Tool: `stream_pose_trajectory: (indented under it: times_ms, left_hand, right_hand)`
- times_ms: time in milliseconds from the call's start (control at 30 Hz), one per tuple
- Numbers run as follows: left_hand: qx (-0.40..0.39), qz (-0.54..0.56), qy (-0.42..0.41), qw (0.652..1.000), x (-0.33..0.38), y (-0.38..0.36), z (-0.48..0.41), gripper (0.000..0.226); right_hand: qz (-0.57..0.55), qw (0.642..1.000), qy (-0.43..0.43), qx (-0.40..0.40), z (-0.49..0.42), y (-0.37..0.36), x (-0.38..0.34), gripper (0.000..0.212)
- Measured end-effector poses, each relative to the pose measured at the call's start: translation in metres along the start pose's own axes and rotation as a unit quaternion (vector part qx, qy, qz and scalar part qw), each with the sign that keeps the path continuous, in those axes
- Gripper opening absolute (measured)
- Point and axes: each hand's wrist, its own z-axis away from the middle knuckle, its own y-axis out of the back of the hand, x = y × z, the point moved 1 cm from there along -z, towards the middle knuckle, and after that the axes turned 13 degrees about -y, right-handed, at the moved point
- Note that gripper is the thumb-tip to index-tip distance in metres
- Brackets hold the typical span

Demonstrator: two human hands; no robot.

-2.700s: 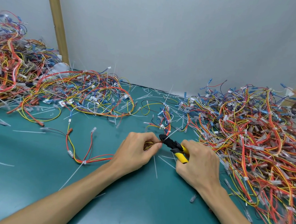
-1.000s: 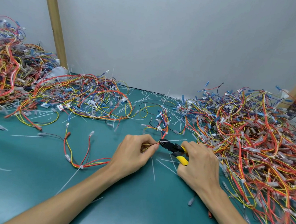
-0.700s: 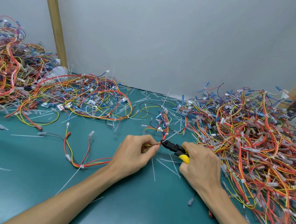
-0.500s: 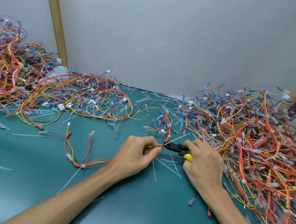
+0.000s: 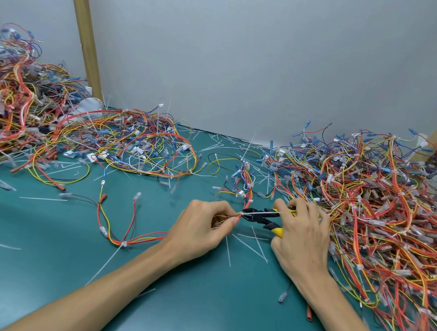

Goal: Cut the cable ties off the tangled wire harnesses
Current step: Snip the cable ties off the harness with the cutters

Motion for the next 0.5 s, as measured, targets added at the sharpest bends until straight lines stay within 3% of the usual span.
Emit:
stream_pose_trajectory:
  times_ms: [333, 500]
  left_hand:
    - [-0.006, 0.001, -0.004, 1.000, 0.0001, -0.0009, 0.0004, 0.012]
    - [-0.001, -0.001, -0.004, 1.000, -0.0004, -0.0001, 0.0009, 0.012]
  right_hand:
    - [0.005, 1.000, 0.008, 0.009, -0.0004, -0.0028, 0.0024, 0.053]
    - [-0.023, 0.999, -0.003, -0.022, -0.0023, -0.0007, 0.0035, 0.038]
